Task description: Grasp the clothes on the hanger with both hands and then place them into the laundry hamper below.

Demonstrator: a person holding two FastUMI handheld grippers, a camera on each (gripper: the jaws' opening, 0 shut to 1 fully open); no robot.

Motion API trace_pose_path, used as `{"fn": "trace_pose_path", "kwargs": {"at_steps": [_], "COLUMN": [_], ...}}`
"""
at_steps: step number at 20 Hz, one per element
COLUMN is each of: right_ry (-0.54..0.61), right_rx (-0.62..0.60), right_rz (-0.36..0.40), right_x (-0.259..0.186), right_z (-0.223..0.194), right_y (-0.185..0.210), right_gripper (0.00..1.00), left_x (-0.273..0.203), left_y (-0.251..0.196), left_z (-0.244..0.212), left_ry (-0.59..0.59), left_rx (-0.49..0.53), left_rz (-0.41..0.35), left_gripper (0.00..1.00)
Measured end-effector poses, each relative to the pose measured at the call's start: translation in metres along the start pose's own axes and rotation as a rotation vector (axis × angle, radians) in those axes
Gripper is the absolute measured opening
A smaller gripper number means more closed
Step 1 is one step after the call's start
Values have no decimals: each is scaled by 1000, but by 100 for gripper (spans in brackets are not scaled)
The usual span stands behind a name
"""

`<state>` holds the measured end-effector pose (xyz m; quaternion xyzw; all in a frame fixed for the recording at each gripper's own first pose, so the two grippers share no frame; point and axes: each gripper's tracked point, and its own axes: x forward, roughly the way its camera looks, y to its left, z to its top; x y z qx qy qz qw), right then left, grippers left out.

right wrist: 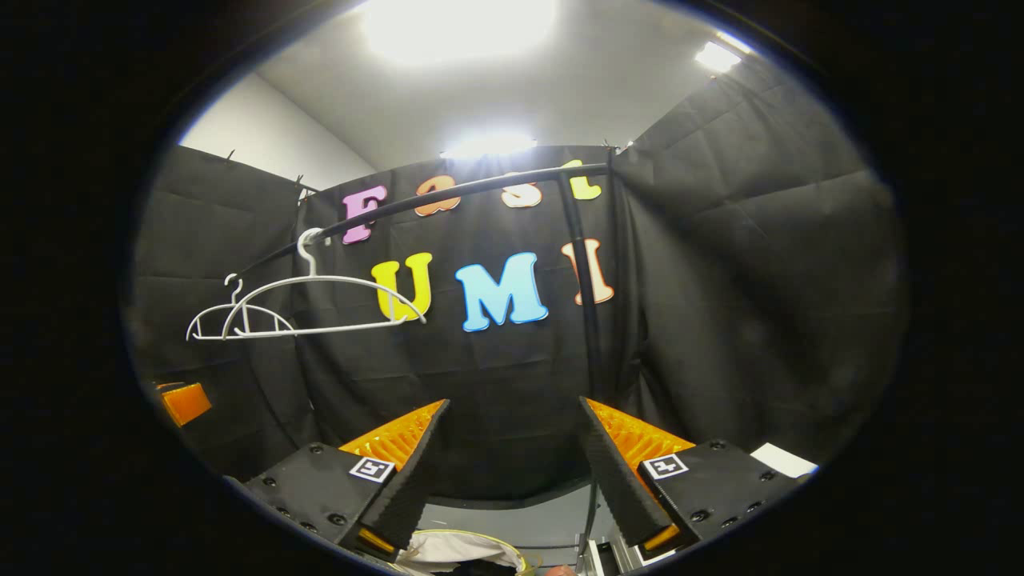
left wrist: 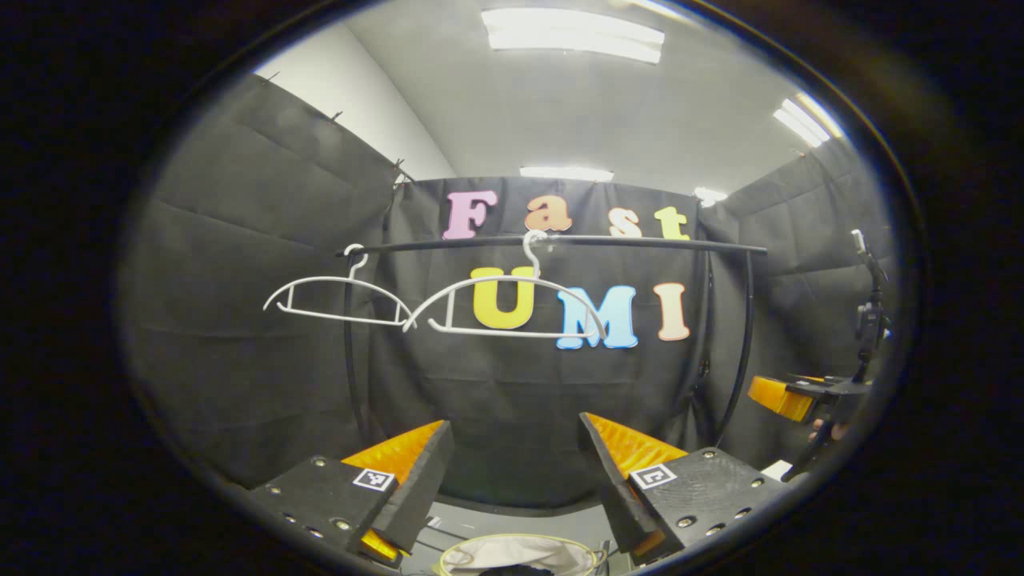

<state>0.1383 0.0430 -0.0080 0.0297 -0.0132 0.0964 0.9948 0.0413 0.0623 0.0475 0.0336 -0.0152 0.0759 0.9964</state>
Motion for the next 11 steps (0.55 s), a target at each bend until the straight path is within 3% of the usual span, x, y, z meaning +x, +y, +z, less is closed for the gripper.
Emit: {"fn": "trace_pose_path", "kwargs": {"at_steps": [7, 11], "right_ry": [31, 28], "right_rx": [-11, -52], "right_rz": [111, 120], "right_x": [10, 15], "right_z": [-6, -10], "right_y": [68, 88], "right_gripper": [97, 97], "left_x": [-13, -12], "left_y": [47, 69], "left_z": [-12, -24], "left_ry": [23, 30], "left_rx": [-12, -24], "left_rz": [55, 72], "left_gripper": [92, 92]}}
